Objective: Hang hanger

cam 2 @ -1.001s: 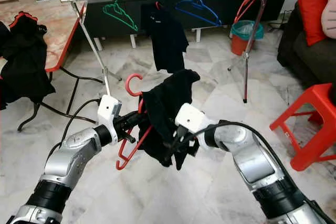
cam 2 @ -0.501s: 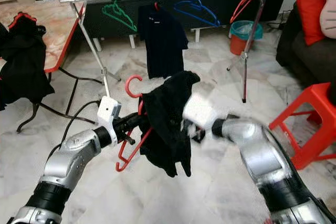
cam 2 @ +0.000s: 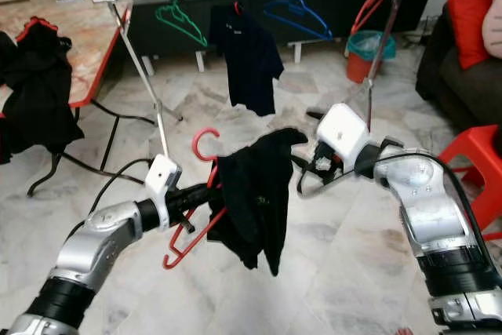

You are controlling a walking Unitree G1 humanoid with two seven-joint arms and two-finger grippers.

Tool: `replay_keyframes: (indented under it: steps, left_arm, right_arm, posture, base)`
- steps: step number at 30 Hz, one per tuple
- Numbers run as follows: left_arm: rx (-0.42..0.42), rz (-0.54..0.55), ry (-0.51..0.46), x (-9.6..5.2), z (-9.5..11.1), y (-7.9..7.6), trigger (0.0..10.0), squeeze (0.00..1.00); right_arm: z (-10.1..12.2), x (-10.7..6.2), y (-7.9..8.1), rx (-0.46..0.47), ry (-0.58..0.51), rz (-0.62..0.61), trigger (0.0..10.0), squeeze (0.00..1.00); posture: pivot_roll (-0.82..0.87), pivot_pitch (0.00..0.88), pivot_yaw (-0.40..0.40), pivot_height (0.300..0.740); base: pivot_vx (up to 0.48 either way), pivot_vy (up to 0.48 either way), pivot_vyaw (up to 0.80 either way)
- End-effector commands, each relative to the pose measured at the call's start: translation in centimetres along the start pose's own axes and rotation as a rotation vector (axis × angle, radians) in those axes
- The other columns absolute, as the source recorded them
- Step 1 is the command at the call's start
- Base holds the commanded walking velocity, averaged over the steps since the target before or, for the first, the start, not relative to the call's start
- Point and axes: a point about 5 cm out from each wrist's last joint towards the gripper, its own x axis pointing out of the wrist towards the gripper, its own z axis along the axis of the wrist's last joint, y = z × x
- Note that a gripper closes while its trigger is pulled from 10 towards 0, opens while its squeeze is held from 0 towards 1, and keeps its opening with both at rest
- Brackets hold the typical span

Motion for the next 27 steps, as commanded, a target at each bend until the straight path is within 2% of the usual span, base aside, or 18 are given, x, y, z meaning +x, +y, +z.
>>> replay_keyframes:
  steps: [1,3,9,12,14,20,27]
  left_arm:
    - [0.058,-0.054,-0.006,-0.2,1.1,-0.3,10.0,0.00]
    - [0.080,-0.112,0.022,-0.5,1.1,-0.4,10.0,0.00]
    - [0.096,-0.211,0.060,-0.7,1.0,-0.9,10.0,0.00]
    - [0.122,-0.321,0.110,-0.7,0.9,-1.7,10.0,0.00]
    - [0.123,-0.354,0.115,-0.6,0.9,-2.0,10.0,0.00]
    - [0.151,-0.424,0.157,-0.6,0.9,-2.0,10.0,0.00]
    - [0.166,-0.467,0.170,-0.6,1.1,-2.3,10.0,0.00]
  right_arm:
    - [-0.2,-0.3,-0.4,-0.015,0.010,0.045,10.0,0.00]
    - [-1.1,-0.9,0.5,-0.022,0.043,0.186,10.0,0.00]
    - [-1.2,-1.1,1.1,-0.015,0.026,0.289,10.0,0.00]
    - [-1.1,-1.2,2.1,-0.009,0.023,0.445,10.0,0.00]
    - [-1.0,-1.1,2.5,-0.012,0.021,0.512,10.0,0.00]
    - [-0.3,-0.2,3.3,-0.001,-0.010,0.631,10.0,0.00]
    - [-0.5,0.7,4.4,-0.003,0.002,0.738,10.0,0.00]
  posture:
    - [-0.09,0.050,0.047,0.740]
    - [-0.09,0.048,0.047,0.740]
    - [-0.09,0.043,0.043,0.740]
    - [-0.09,0.040,0.045,0.740]
    - [-0.09,0.038,0.040,0.740]
    - [-0.08,0.030,0.036,0.740]
    - [-0.07,0.018,0.020,0.740]
  base:
    - [0.000,0.000,0.00]
    - [0.000,0.000,0.00]
    - [0.000,0.000,0.00]
    - [0.000,0.000,0.00]
    - [0.000,0.000,0.00]
    - [0.000,0.000,0.00]
    - [0.000,0.000,0.00]
